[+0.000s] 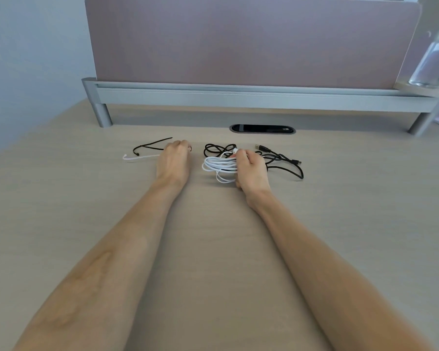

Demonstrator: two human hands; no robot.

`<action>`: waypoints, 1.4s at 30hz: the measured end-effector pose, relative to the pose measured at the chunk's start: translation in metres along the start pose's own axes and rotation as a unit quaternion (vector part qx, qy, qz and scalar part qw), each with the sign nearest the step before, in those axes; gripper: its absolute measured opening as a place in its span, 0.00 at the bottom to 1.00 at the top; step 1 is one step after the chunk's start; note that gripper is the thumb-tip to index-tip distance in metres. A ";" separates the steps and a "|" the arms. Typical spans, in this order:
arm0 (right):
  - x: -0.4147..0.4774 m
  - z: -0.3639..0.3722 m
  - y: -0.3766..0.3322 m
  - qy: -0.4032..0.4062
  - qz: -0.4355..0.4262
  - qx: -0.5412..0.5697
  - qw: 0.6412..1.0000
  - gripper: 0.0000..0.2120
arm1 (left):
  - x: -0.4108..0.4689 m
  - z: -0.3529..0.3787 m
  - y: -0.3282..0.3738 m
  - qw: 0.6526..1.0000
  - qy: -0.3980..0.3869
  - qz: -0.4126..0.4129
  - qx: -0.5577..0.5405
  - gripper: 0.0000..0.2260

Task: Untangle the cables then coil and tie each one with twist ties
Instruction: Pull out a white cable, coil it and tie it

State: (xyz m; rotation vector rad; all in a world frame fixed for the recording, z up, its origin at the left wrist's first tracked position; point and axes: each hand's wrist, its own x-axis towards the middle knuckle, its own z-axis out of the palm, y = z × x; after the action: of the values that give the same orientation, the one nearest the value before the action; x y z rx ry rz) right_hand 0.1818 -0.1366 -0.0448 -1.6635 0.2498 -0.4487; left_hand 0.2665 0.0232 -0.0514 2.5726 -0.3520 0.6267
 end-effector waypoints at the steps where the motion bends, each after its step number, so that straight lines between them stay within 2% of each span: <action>1: 0.000 0.000 0.000 -0.001 0.001 -0.001 1.000 0.15 | -0.001 -0.001 -0.001 1.000 0.001 0.004 -0.007 0.13; 6: 0.000 0.001 -0.001 -0.001 0.003 0.004 1.000 0.11 | -0.008 -0.007 0.001 0.999 0.014 0.006 -0.039 0.11; 8: -0.001 0.000 -0.001 -0.004 0.006 0.005 1.000 0.14 | -0.010 -0.008 0.000 0.998 0.016 0.008 -0.059 0.11; 11: -0.001 0.000 -0.002 -0.008 0.012 0.004 1.000 0.12 | -0.012 -0.009 -0.004 0.994 0.015 -0.025 -0.108 0.11; 14: -0.004 -0.003 -0.006 -0.006 0.036 0.034 0.999 0.09 | -0.017 -0.015 -0.002 0.982 0.070 -0.041 -0.168 0.07; 19: -0.019 -0.009 -0.017 -0.015 0.058 0.100 0.993 0.11 | -0.048 -0.035 0.014 0.951 0.203 0.042 -0.230 0.11; 22: -0.031 -0.014 -0.020 -0.021 0.060 0.107 0.992 0.10 | -0.074 -0.046 0.025 0.922 0.244 0.057 -0.297 0.11; 24: -0.039 -0.020 -0.022 -0.027 0.060 0.110 0.992 0.13 | -0.089 -0.053 0.034 0.910 0.247 0.033 -0.331 0.11; 30: -0.072 -0.050 -0.018 -0.042 0.045 0.108 0.992 0.11 | -0.111 -0.068 0.053 0.888 0.202 -0.069 -0.407 0.09; 32: -0.080 -0.061 -0.017 -0.044 0.038 0.110 0.992 0.15 | -0.115 -0.069 0.058 0.893 0.155 -0.081 -0.414 0.07; 35: -0.087 -0.069 -0.017 -0.051 0.019 0.082 0.995 0.16 | -0.118 -0.064 0.068 0.895 0.064 -0.084 -0.433 0.07; 38: -0.088 -0.067 -0.017 -0.059 -0.005 0.010 0.998 0.16 | -0.120 -0.059 0.078 0.899 -0.006 -0.055 -0.435 0.07; 42: -0.090 -0.062 -0.017 -0.108 -0.041 -0.079 0.990 0.14 | -0.121 -0.056 0.083 0.893 -0.078 -0.054 -0.440 0.03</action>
State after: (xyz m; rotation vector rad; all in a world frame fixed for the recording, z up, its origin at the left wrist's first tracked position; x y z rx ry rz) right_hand 0.0728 -0.1526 -0.0360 -1.8662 0.0569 -0.3122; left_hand 0.1126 -0.0040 -0.0351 1.7427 -0.4196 0.1409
